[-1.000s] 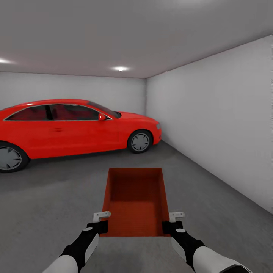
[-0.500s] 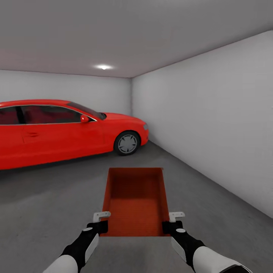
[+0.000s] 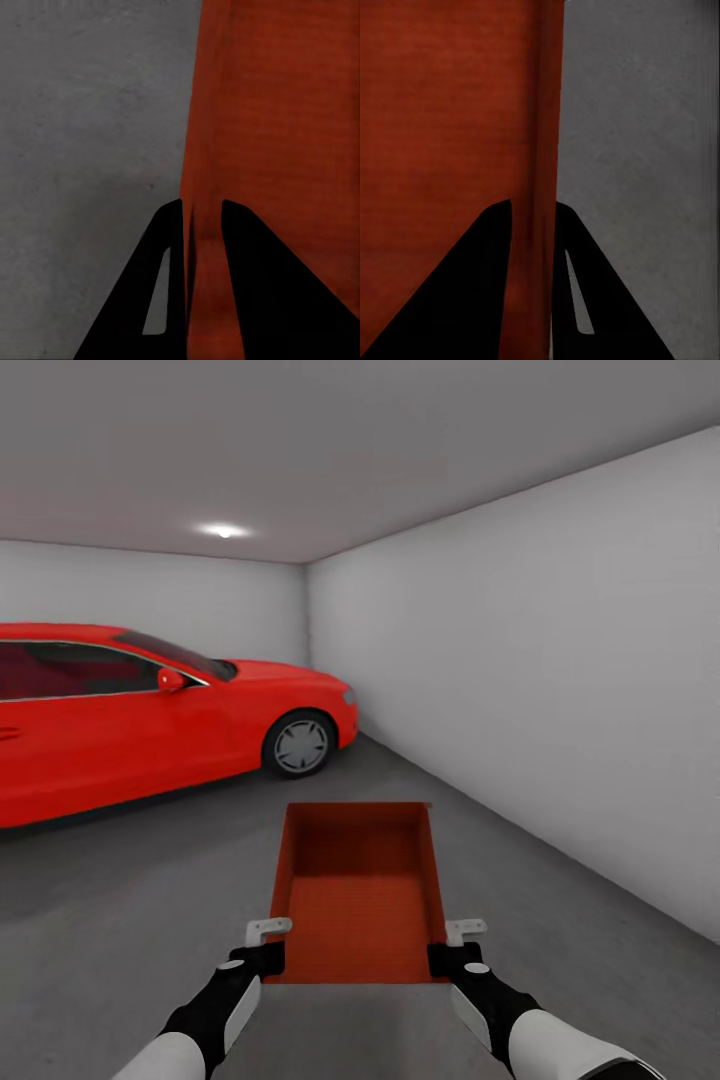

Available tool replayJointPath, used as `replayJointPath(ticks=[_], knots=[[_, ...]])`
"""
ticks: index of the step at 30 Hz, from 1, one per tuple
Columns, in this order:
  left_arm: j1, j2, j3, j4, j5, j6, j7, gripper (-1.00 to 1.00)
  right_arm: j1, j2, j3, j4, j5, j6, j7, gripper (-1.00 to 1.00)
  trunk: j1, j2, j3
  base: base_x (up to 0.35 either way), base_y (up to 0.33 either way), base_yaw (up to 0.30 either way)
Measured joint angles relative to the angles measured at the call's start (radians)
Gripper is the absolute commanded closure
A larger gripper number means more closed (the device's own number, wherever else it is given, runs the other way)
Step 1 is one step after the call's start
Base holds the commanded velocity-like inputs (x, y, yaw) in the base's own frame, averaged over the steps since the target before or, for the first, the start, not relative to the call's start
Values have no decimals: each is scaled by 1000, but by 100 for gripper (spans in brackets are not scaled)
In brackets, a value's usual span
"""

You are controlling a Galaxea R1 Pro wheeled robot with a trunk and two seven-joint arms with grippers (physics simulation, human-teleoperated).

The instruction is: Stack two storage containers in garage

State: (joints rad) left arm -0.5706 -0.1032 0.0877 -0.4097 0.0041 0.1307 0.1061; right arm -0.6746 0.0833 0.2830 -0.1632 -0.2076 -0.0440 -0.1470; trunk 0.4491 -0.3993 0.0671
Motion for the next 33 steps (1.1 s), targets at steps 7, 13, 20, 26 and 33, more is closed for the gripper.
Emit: replayJointPath(ticks=[7, 13, 20, 26, 33], knots=[[0, 0, 0, 0, 0, 0, 0, 100, 0, 0, 0, 0, 0, 0, 0, 100, 0, 0, 0, 322, 73, -243], [0, 0, 0, 0, 0, 0, 0, 100, 0, 0, 0, 0, 0, 0, 0, 100, 0, 0, 0, 322, 73, -243], [0, 0, 0, 0, 0, 0, 0, 100, 0, 0, 0, 0, 0, 0, 0, 100, 0, 0, 0, 296, 60, -243], [0, 0, -1, 0, 0, 0, 0, 100, 0, 0, 1, 0, -1, 0, 0, 100, 1, 0, 0, 38, 5, -244], [0, 0, -1, 0, 0, 0, 0, 100, 0, 0, 0, 0, 0, 0, 0, 100, 1, 0, 0, 2, 0, -244]])
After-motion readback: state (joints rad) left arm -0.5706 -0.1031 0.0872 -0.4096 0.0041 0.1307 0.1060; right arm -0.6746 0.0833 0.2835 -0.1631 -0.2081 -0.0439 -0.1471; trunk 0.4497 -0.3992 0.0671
